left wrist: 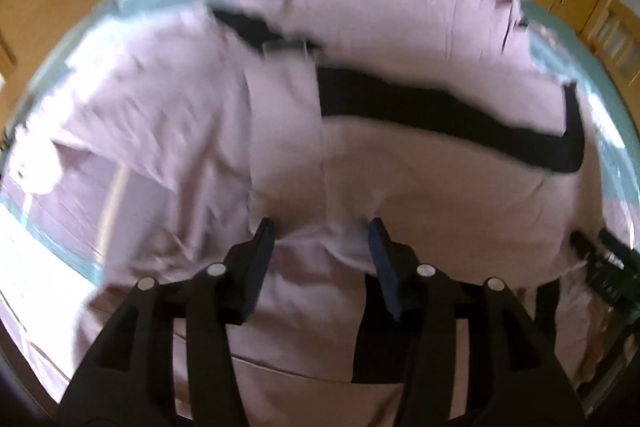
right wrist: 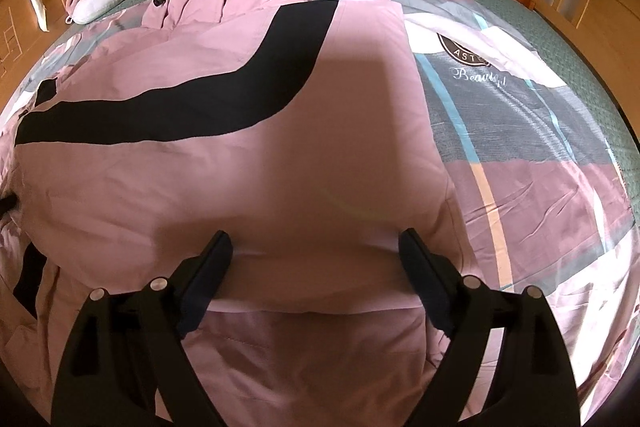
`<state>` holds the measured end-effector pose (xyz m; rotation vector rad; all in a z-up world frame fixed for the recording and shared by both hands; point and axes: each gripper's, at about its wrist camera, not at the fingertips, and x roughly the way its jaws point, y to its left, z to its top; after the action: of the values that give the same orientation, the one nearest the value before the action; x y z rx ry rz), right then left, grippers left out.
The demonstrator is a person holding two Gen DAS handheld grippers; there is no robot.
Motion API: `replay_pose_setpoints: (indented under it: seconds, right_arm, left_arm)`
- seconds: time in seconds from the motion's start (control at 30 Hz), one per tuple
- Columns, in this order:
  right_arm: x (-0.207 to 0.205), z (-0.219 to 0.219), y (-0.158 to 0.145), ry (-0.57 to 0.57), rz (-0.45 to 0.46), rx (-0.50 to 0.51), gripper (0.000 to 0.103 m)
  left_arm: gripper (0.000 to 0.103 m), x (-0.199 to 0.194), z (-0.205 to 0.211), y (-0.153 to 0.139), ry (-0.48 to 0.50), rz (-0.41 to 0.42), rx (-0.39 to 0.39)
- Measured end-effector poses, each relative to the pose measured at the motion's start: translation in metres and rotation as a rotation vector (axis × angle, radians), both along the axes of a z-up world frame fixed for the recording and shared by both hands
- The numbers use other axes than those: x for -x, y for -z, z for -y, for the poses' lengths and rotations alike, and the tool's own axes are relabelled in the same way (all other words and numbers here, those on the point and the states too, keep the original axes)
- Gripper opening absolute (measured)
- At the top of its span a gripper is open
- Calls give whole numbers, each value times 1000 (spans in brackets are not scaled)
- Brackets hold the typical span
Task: Fold large clothes
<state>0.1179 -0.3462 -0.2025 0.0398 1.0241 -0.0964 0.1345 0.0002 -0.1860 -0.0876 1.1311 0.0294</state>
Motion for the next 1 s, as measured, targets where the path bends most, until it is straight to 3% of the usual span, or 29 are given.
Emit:
replay_pose_setpoints:
  seconds: [0.03, 0.13, 0.2, 0.27, 0.33, 0.43, 0.47, 0.5, 0.57, 0.67, 0.73, 0.8, 0.83, 0.9, 1.0]
  right_arm:
    - [1, 1, -3, 8, 19, -9, 87]
    - [15, 2, -30, 43, 199, -16, 87]
    - [18, -4, -37, 23, 244, 10, 87]
    - [11, -9, -25, 9, 176, 48, 87]
    - [0, -8, 2, 14, 51, 62, 87]
    - [0, -1, 6, 26, 41, 17, 87]
    - [1, 1, 4, 32, 40, 8, 87]
    - [2, 2, 3, 37, 39, 3, 87]
    - [2, 2, 4, 37, 37, 5, 87]
    - [3, -1, 5, 35, 37, 24, 87]
    - [5, -1, 5, 35, 39, 32, 87]
    - [4, -3, 5, 35, 39, 37, 88]
    - [3, -3, 5, 34, 39, 39, 89]
    - [3, -3, 6, 32, 40, 44, 89]
    - [3, -3, 6, 30, 41, 49, 90]
  left_arm:
    - [52, -1, -1, 4, -6, -9, -1]
    - [54, -3, 0, 4, 7, -25, -14]
    - [58, -6, -3, 7, -3, -36, 2]
    - [58, -5, -6, 7, -12, -43, 19]
    - [58, -1, -13, 3, -24, -40, 51]
    - [57, 1, -41, -22, -40, -17, 130]
    - [65, 3, -58, -35, -73, 16, 149]
    - [84, 5, -77, -47, -115, 51, 160]
    - [100, 10, -129, -70, -238, 130, 162]
    - [101, 16, -218, -76, -448, 144, 162]
    - [101, 19, -266, -59, -540, 103, 290]
    - [101, 23, -309, -29, -634, 58, 506]
    - [101, 28, -330, -8, -696, 46, 652]
    - [101, 35, -352, 27, -780, 19, 849]
    - [101, 31, -357, 51, -783, 9, 975]
